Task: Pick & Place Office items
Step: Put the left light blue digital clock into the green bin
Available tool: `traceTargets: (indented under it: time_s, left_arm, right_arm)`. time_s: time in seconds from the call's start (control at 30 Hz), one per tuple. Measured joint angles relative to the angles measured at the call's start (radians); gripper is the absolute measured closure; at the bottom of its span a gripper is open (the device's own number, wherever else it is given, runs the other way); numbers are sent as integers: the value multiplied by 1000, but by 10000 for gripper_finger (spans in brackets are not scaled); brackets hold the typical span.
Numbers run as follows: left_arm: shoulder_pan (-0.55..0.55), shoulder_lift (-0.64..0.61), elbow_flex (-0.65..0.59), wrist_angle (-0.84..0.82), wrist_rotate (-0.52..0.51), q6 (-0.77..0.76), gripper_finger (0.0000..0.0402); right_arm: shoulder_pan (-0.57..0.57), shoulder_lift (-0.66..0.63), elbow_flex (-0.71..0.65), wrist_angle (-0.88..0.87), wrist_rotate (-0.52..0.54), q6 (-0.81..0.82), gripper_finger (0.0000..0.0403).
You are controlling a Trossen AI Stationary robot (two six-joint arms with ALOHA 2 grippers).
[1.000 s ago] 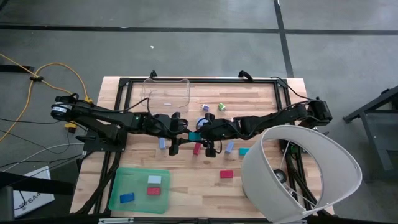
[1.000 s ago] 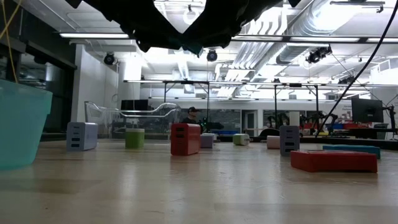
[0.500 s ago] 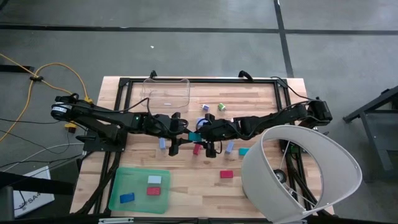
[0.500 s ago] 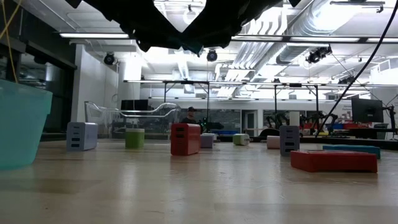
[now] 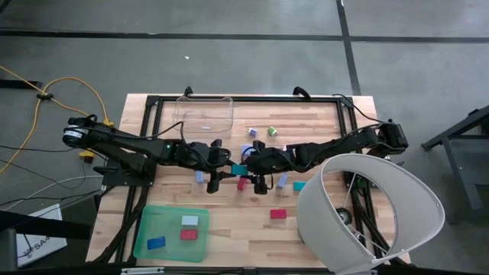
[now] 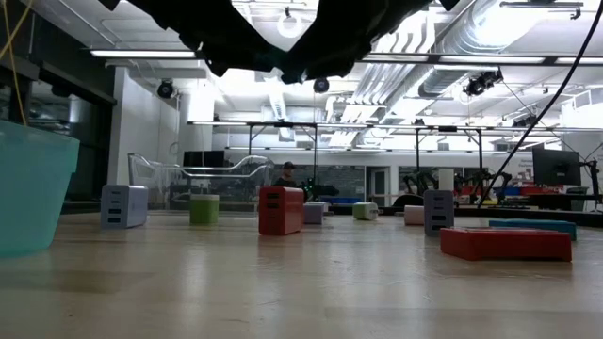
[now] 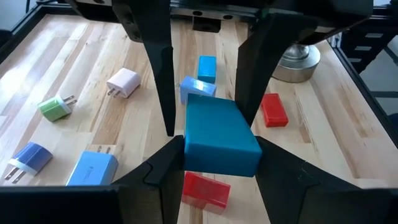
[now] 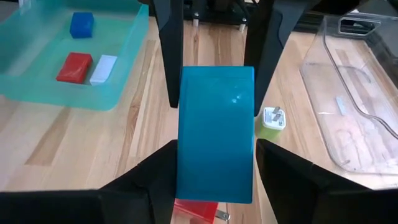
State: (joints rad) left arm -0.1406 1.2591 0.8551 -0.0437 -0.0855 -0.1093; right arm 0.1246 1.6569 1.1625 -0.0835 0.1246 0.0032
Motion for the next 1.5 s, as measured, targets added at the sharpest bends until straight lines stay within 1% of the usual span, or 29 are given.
traceTargets:
  time_s: [0.23, 0.6, 0.83, 1.0, 1.1, 1.2, 1.33, 1.5]
  left_arm:
    - [0, 0, 0, -1, 3, -11, 245]
    - [-5, 0, 0, -5, 3, -22, 245]
    - [-46, 0, 0, -106, 4, -81, 245]
    - [-96, 0, 0, -165, 16, -162, 245]
    - [-134, 0, 0, -162, 58, -201, 245]
    - [-178, 0, 0, -163, 100, -209, 245]
    - [-244, 0, 0, -165, 136, -262, 245]
    - [-339, 0, 0, -166, 160, -288, 245]
  right_arm:
    - [1, 0, 1, -70, -50, 0, 205]
    - [2, 0, 1, -134, -37, 6, 205]
    - [2, 0, 0, -211, -49, 55, 205]
    - [11, 0, 0, -230, -49, 58, 205]
    - [19, 0, 0, -229, -50, 58, 205]
    - [22, 0, 0, -229, -51, 58, 205]
    - [26, 0, 0, -229, -51, 100, 206]
    - [32, 1, 0, -229, -50, 154, 206]
